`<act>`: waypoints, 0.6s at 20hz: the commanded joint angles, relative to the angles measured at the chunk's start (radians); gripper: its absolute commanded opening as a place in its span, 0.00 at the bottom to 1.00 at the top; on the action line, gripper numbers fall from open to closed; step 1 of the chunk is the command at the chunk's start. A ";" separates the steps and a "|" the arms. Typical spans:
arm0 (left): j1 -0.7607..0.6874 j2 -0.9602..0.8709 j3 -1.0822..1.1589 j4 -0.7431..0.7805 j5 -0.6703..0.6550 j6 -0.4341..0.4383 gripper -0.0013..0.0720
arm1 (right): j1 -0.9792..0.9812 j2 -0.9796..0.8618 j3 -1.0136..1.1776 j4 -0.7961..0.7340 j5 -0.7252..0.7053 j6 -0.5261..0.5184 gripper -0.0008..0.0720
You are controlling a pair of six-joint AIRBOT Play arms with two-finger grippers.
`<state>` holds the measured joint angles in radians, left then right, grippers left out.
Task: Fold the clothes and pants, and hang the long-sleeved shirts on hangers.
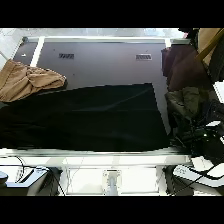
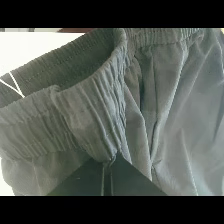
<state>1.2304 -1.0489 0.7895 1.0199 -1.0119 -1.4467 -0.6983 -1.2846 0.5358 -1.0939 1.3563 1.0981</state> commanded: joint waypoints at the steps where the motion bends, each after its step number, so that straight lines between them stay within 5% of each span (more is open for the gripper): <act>1: 0.000 0.001 0.001 0.000 0.000 0.000 0.05 | 0.001 -0.006 -0.043 -0.005 -0.021 -0.023 0.56; 4: 0.000 0.002 0.002 0.000 -0.001 0.000 0.05 | 0.001 0.003 -0.040 0.063 0.018 -0.068 0.08; 5: 0.000 0.003 0.003 0.000 -0.003 0.000 0.05 | 0.001 0.015 -0.028 0.103 0.057 -0.098 0.02; 8: 0.001 0.014 0.047 0.000 -0.048 0.040 0.04 | 0.001 0.091 0.051 0.146 0.191 -0.091 0.02; 12: -0.013 0.021 0.181 0.002 -0.108 0.077 0.04 | 0.002 0.228 0.214 0.156 0.190 0.094 0.02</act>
<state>1.2270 -1.0321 0.8944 1.0210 -1.0813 -1.3968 -0.6979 -1.1351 0.6533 -0.9665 1.5223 1.0882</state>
